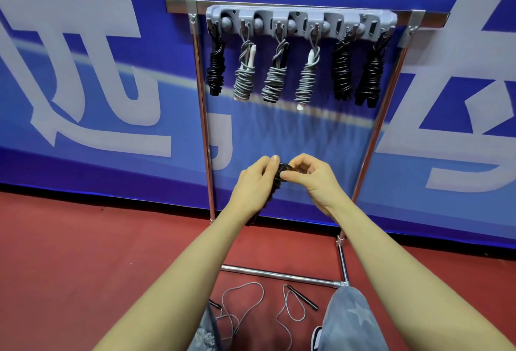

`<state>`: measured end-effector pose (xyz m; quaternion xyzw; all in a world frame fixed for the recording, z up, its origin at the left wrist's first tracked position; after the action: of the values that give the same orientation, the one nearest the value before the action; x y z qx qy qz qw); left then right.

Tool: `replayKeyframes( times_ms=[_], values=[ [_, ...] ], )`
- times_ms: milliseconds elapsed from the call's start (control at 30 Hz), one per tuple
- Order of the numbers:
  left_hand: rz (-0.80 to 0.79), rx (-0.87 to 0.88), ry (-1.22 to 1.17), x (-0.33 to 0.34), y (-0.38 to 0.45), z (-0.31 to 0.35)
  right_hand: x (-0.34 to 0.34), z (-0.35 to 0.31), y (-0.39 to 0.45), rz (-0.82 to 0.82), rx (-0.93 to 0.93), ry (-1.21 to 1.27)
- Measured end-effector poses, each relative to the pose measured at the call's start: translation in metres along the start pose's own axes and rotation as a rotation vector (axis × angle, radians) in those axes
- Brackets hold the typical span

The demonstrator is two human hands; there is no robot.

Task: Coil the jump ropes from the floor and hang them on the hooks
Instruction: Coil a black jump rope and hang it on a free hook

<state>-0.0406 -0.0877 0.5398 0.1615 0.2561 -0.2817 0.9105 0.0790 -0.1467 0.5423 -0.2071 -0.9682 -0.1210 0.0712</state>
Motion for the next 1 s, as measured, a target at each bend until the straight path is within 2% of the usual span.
replayKeyframes(
  times_ms=[133, 400, 633, 867, 1000],
  values=[
    [0.021, -0.006, 0.033, 0.001, 0.003, -0.002, 0.001, 0.0, -0.001, -0.014, 0.001, -0.031],
    [0.071, -0.024, -0.013, -0.003, 0.003, -0.008, 0.004, 0.012, -0.009, -0.069, 0.096, 0.139],
    [0.133, -0.031, -0.063, -0.014, 0.0, -0.004, 0.01, 0.0, -0.002, -0.021, 0.028, 0.032],
    [0.119, -0.053, -0.193, -0.014, -0.002, -0.008, 0.016, -0.007, -0.003, -0.022, -0.033, -0.128],
    [0.104, 0.002, -0.256, -0.012, -0.004, -0.005, 0.017, -0.013, -0.004, 0.006, -0.072, -0.211]
  ],
)
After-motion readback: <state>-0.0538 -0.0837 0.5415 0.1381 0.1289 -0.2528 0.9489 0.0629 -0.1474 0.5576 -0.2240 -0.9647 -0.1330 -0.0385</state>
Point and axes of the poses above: each hand's wrist, its own y-axis towards the middle knuckle, its own x-axis out of the palm, z = x × y, the point moved 9 cm from there along y, towards the middle knuckle, and after that the axes turned 14 degrees about y, right-handed, at the moved point
